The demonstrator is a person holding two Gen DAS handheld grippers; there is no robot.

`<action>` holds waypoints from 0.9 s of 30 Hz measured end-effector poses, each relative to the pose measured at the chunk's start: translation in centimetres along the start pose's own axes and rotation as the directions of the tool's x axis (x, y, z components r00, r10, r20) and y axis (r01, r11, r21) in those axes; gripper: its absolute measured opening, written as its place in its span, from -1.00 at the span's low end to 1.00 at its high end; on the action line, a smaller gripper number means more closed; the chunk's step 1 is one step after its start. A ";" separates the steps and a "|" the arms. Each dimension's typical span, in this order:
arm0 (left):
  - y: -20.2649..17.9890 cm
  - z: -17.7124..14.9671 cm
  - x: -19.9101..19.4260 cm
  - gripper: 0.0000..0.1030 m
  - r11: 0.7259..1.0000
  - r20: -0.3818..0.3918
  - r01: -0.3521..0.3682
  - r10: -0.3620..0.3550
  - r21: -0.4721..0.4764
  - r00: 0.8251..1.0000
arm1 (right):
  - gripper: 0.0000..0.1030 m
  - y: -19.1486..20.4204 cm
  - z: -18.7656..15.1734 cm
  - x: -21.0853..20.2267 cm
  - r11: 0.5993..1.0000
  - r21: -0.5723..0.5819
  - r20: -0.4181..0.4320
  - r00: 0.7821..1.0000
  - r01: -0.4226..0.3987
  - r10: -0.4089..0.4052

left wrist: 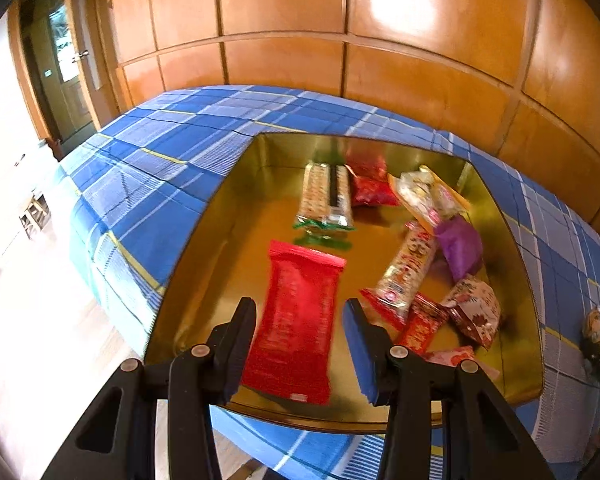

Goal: Organize snacks
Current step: 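Carry the brown printed pouch into the gold tray with the right gripper and release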

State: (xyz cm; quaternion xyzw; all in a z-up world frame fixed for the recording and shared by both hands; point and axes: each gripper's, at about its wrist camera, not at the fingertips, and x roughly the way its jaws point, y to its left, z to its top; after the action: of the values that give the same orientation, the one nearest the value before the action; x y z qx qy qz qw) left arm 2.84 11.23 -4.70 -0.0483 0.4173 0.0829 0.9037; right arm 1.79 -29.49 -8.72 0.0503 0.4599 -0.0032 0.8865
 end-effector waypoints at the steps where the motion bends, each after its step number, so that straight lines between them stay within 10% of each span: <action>1: 0.4 0.0 -0.1 -0.11 1.000 0.003 -0.005 0.005 -0.009 1.000 | -0.41 0.0 0.3 0.0 1.000 0.016 -0.018 1.000 -0.012 0.013; 9: 3.1 0.0 -0.2 -0.11 0.996 0.013 -0.043 0.044 -0.073 0.999 | -0.41 4.7 3.3 -2.7 0.969 0.025 -0.028 0.969 -0.244 0.245; 15: 4.0 0.1 -0.5 -0.11 0.995 0.029 -0.046 0.049 -0.089 0.998 | -0.41 13.6 6.6 -5.0 0.896 -0.128 -0.042 0.904 -0.426 0.424; 27: 5.0 0.0 -0.6 -0.11 0.993 0.030 -0.046 0.050 -0.107 0.998 | -0.40 25.3 8.6 -3.0 0.801 -0.141 -0.196 0.809 -0.582 0.554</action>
State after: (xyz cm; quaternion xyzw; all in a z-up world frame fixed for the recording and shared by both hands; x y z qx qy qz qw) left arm 1.51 16.10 -4.37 -0.0851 0.3988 0.1276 0.9041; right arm 8.42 -5.21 0.81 0.0995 0.4847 0.3114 0.8113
